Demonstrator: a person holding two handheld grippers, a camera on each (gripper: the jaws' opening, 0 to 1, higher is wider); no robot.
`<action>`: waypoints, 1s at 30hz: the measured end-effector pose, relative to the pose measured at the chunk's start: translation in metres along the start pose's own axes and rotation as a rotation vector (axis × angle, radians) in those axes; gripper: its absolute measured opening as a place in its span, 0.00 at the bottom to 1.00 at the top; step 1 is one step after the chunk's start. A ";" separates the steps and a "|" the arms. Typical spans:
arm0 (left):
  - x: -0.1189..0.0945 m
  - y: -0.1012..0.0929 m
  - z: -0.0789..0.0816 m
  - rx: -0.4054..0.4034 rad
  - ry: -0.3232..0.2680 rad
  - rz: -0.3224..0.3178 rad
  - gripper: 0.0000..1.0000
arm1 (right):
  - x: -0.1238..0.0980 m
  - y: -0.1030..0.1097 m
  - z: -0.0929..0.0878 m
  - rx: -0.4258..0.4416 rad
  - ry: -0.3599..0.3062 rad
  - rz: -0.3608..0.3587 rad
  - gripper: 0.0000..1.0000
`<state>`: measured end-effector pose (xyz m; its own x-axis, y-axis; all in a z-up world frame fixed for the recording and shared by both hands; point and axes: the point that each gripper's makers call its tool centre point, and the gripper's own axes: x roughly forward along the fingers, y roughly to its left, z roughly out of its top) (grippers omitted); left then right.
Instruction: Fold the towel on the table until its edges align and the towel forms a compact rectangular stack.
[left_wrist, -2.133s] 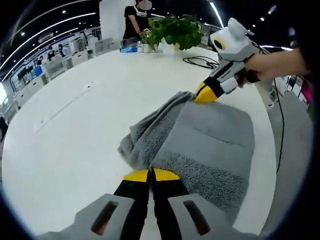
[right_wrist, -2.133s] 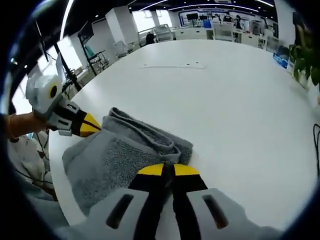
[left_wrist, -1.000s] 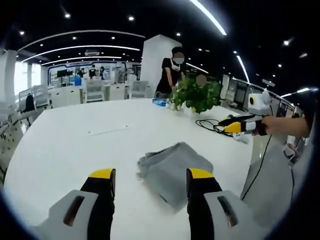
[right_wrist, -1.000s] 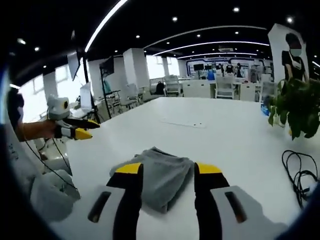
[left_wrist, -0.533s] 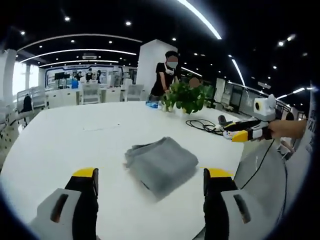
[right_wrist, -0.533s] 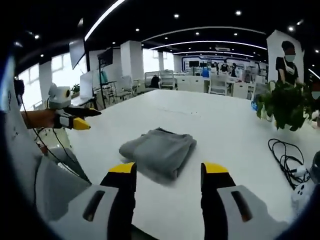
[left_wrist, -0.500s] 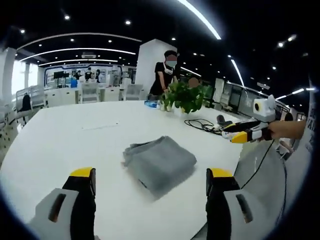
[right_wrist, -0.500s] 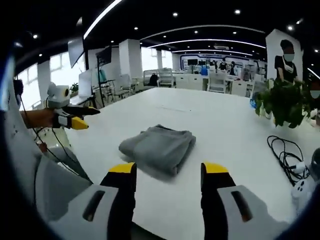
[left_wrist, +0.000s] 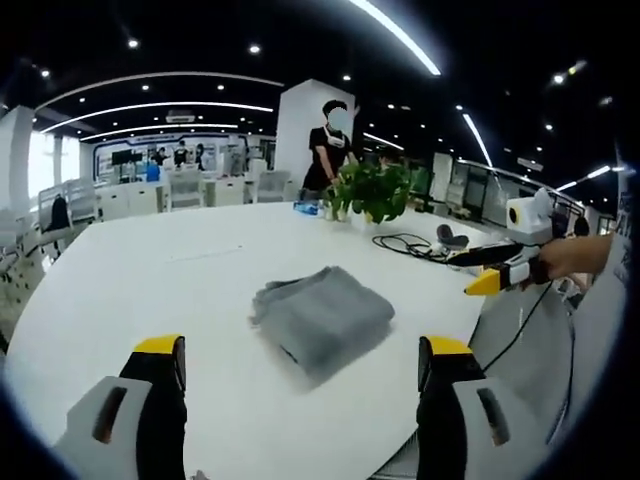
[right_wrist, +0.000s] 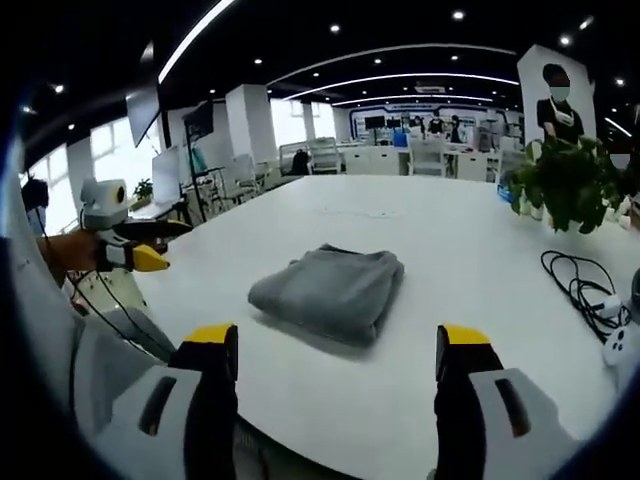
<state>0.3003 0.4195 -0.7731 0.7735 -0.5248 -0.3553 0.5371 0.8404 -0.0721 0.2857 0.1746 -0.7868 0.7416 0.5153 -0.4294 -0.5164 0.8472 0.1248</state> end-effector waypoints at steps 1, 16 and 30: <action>0.000 0.000 -0.001 -0.003 0.000 0.001 1.00 | 0.000 0.001 -0.001 0.001 0.003 0.000 0.82; 0.005 -0.003 -0.015 -0.024 0.054 -0.005 0.99 | 0.003 0.011 -0.017 0.052 0.046 0.030 0.77; 0.004 -0.006 -0.013 -0.014 0.062 -0.013 0.98 | 0.009 0.018 -0.020 0.075 0.055 0.055 0.75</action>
<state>0.2960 0.4143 -0.7864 0.7441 -0.5264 -0.4113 0.5415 0.8359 -0.0901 0.2743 0.1924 -0.8063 0.6874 0.5554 -0.4680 -0.5207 0.8261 0.2155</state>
